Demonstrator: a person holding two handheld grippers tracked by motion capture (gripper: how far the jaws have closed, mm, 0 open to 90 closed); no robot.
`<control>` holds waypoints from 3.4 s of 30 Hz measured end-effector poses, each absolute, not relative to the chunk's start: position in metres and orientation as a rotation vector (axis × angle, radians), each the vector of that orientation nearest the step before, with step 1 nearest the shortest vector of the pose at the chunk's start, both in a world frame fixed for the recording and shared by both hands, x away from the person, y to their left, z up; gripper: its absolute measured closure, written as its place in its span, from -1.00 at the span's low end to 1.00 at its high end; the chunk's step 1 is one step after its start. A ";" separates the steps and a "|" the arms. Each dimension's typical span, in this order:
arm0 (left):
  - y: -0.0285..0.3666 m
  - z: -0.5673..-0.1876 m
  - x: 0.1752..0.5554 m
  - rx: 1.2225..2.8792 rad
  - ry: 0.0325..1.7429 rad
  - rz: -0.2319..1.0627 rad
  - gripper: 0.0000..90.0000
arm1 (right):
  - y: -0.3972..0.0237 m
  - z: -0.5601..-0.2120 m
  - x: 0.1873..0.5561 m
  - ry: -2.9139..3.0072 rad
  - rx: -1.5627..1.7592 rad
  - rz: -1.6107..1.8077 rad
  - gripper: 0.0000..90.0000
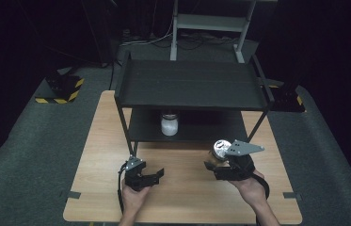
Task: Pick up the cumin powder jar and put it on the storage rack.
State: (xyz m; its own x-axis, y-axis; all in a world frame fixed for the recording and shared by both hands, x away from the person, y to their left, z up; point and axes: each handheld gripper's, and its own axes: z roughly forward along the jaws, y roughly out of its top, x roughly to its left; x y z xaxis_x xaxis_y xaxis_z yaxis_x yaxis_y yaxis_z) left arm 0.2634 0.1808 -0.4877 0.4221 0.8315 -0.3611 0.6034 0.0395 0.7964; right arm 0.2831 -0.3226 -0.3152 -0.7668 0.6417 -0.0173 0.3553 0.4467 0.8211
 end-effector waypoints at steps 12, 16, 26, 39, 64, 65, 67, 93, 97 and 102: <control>0.181 -0.488 0.263 1.655 1.271 0.281 -0.82 | -0.321 -0.298 0.299 2.275 0.875 1.269 -0.30; 0.181 -0.488 0.263 1.653 1.268 0.282 -0.82 | -0.316 -0.298 0.306 2.233 0.911 1.265 -0.30; 0.182 -0.489 0.262 1.651 1.264 0.282 -0.82 | -0.300 -0.302 0.324 2.185 0.973 1.214 -0.30; 0.183 -0.489 0.262 1.647 1.262 0.279 -0.82 | -0.293 -0.308 0.344 2.189 1.042 1.172 -0.30; 0.182 -0.489 0.262 1.647 1.263 0.280 -0.82 | -0.293 -0.324 0.361 2.148 1.075 1.231 -0.30; 0.182 -0.489 0.262 1.647 1.264 0.281 -0.82 | -0.293 -0.325 0.362 2.143 1.071 1.235 -0.30; 0.182 -0.489 0.262 1.649 1.265 0.280 -0.82 | -0.293 -0.328 0.363 2.129 1.068 1.237 -0.30; 0.182 -0.489 0.263 1.653 1.262 0.276 -0.82 | -0.293 -0.335 0.353 2.110 1.036 1.231 -0.91; 0.182 -0.489 0.263 1.654 1.262 0.275 -0.82 | -0.297 -0.337 0.346 2.099 1.022 1.241 -0.92; 0.182 -0.488 0.263 1.655 1.263 0.277 -0.82 | -0.301 -0.339 0.338 2.097 1.001 1.234 -0.92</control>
State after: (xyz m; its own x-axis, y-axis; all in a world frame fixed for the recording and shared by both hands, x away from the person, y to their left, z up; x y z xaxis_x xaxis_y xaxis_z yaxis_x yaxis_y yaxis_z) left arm 0.2630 0.1818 -0.4885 0.4297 0.8269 -0.3628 0.5996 0.0391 0.7993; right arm 0.3377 -0.3010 -0.3390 -0.6012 0.7971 -0.0557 0.3385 0.3172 0.8859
